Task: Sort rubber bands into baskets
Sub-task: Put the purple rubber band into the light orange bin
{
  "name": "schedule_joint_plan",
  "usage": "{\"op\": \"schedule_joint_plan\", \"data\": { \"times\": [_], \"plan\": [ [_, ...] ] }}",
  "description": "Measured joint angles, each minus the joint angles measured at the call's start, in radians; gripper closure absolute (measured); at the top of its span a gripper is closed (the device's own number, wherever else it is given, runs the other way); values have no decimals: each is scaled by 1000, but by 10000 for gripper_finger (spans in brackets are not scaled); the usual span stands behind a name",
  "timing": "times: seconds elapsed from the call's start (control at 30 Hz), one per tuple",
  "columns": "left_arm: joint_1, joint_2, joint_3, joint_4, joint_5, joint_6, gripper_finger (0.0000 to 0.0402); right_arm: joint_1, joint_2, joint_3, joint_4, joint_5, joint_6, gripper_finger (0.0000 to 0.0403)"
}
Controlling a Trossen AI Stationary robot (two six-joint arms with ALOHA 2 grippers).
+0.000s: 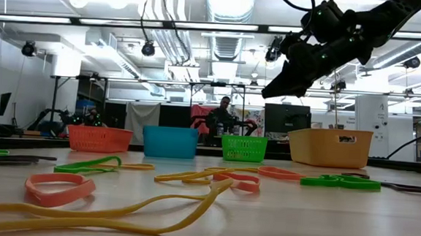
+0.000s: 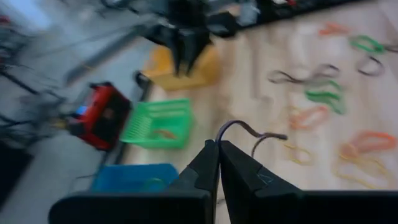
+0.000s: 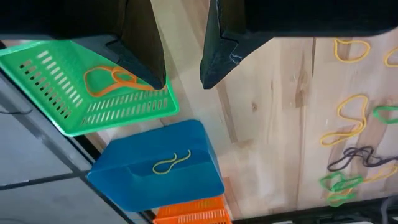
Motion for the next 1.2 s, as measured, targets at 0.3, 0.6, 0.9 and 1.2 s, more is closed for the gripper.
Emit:
{"op": "schedule_joint_plan", "data": {
  "times": [0.3,0.6,0.9,1.2],
  "plan": [
    [150,-2,113,8,-68,94,401,0,0,0,53,4,-43,305],
    [457,4,96,76,214,209,401,-26,0,9,74,131,-116,305],
    [694,84,75,212,499,299,401,-127,0,26,113,134,-66,305],
    [713,185,75,415,648,279,401,-139,0,27,391,-86,-6,273]
  ]
}}
